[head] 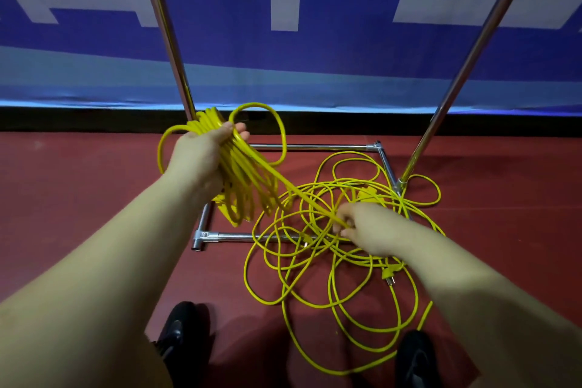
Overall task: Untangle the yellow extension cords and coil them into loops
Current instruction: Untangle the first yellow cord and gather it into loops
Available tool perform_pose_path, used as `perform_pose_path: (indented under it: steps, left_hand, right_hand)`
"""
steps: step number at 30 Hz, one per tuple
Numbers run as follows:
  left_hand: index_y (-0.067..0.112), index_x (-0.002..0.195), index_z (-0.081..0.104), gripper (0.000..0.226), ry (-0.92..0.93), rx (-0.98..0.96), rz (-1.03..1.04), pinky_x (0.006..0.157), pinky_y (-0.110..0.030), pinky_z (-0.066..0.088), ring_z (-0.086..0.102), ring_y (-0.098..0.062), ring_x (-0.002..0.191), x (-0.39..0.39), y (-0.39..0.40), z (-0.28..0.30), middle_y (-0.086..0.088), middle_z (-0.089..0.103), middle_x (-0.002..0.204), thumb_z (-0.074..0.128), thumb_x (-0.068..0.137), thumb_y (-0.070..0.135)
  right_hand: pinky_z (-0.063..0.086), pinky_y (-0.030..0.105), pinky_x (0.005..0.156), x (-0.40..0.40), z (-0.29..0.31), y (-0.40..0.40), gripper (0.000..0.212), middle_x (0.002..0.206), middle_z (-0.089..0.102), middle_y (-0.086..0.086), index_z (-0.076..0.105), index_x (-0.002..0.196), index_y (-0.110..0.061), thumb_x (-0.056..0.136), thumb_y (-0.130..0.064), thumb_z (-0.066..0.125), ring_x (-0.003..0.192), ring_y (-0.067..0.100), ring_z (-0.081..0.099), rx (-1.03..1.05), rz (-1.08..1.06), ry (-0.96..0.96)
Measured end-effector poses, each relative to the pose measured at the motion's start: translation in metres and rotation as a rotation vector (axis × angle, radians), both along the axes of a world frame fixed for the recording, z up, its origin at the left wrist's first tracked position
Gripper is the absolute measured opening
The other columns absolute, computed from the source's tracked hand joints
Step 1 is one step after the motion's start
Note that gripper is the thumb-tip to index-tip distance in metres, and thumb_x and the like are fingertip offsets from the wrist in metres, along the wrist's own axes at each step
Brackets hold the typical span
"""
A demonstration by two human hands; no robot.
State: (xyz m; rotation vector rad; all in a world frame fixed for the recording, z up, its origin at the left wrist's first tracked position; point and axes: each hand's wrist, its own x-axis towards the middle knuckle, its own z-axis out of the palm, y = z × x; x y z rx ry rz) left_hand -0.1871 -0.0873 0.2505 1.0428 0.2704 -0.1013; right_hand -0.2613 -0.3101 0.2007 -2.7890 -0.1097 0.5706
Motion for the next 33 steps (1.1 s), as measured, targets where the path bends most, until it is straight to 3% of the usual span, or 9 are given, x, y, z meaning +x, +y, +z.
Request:
perform_pose_path:
  steps: [4,6,11,14,18,23,26,29,33]
  left_hand:
    - [0.004,0.094,0.055,0.011,0.016,0.049,0.008,0.051,-0.026,0.055,0.070,-0.009,0.063,0.006,0.011,-0.006,0.001,0.073,0.068,0.047,0.097,0.010]
    - [0.002,0.096,0.056,0.013,0.045,0.063,-0.042,0.050,-0.024,0.054,0.069,-0.009,0.061,0.006,0.012,-0.008,0.000,0.073,0.069,0.047,0.097,0.012]
    - [0.005,0.089,0.057,0.015,0.047,0.178,-0.218,0.049,-0.020,0.054,0.067,-0.007,0.055,-0.007,0.004,-0.003,0.000,0.072,0.067,0.046,0.097,0.012]
    - [0.005,0.090,0.057,0.013,0.032,0.266,-0.354,0.049,-0.022,0.055,0.066,-0.008,0.052,-0.016,-0.003,0.000,-0.002,0.072,0.067,0.047,0.096,0.011]
    - [0.006,0.089,0.059,0.014,0.050,0.285,-0.455,0.053,-0.024,0.054,0.064,-0.009,0.051,-0.026,-0.012,0.000,0.000,0.069,0.061,0.048,0.096,0.012]
    - [0.007,0.078,0.056,0.016,0.036,0.316,-0.545,0.049,-0.021,0.052,0.059,-0.010,0.047,-0.035,-0.025,-0.001,0.001,0.062,0.054,0.052,0.094,0.010]
    - [0.008,0.078,0.056,0.016,0.035,0.324,-0.562,0.049,-0.020,0.052,0.059,-0.010,0.047,-0.038,-0.031,-0.003,0.000,0.060,0.054,0.055,0.093,0.012]
    - [0.008,0.080,0.058,0.021,0.051,0.333,-0.560,0.054,-0.025,0.052,0.060,-0.011,0.050,-0.038,-0.035,-0.005,0.001,0.061,0.056,0.056,0.092,0.024]
    - [0.009,0.078,0.061,0.042,0.105,0.377,-0.564,0.058,-0.027,0.052,0.060,-0.012,0.050,-0.035,-0.038,-0.006,0.000,0.062,0.056,0.051,0.089,0.048]
  right_hand:
    - [0.045,0.014,0.048,0.003,0.017,-0.009,0.015,0.071,0.063,0.001,0.049,0.097,-0.017,0.089,-0.008,0.058,0.047,0.000,0.058,0.536,-0.232,-0.125]
    - [0.050,0.016,0.047,0.000,0.032,-0.006,0.013,0.073,0.064,0.003,0.051,0.094,-0.018,0.091,-0.007,0.056,0.048,0.003,0.062,0.793,-0.333,-0.125]
    - [0.052,0.019,0.045,-0.001,0.051,0.000,0.006,0.072,0.063,0.004,0.056,0.091,-0.014,0.092,-0.009,0.053,0.047,0.007,0.062,1.173,-0.625,-0.086]
    - [0.050,0.018,0.043,0.002,0.055,0.000,0.007,0.059,0.065,0.001,0.056,0.087,-0.011,0.092,-0.008,0.052,0.046,0.008,0.064,1.382,-0.806,-0.052]
    - [0.054,0.020,0.048,0.003,0.054,0.004,0.005,0.072,0.064,0.004,0.059,0.090,-0.012,0.091,-0.010,0.054,0.051,0.010,0.065,1.387,-0.817,0.000]
    - [0.052,0.019,0.051,0.002,0.054,0.017,0.018,0.081,0.064,0.000,0.060,0.106,-0.015,0.092,-0.008,0.052,0.060,0.009,0.062,1.284,-0.646,0.062]
    - [0.050,0.015,0.055,0.002,0.055,0.021,0.023,0.082,0.062,-0.002,0.063,0.104,-0.019,0.093,-0.005,0.048,0.062,0.008,0.057,1.256,-0.545,0.084]
    - [0.047,0.017,0.061,0.003,0.054,0.023,0.027,0.084,0.060,-0.003,0.064,0.103,-0.023,0.093,-0.004,0.046,0.065,0.008,0.053,1.236,-0.469,0.083]
    - [0.048,0.020,0.067,0.003,0.049,0.025,0.032,0.083,0.058,-0.003,0.061,0.119,-0.020,0.093,-0.005,0.048,0.067,0.008,0.050,1.250,-0.389,0.115]
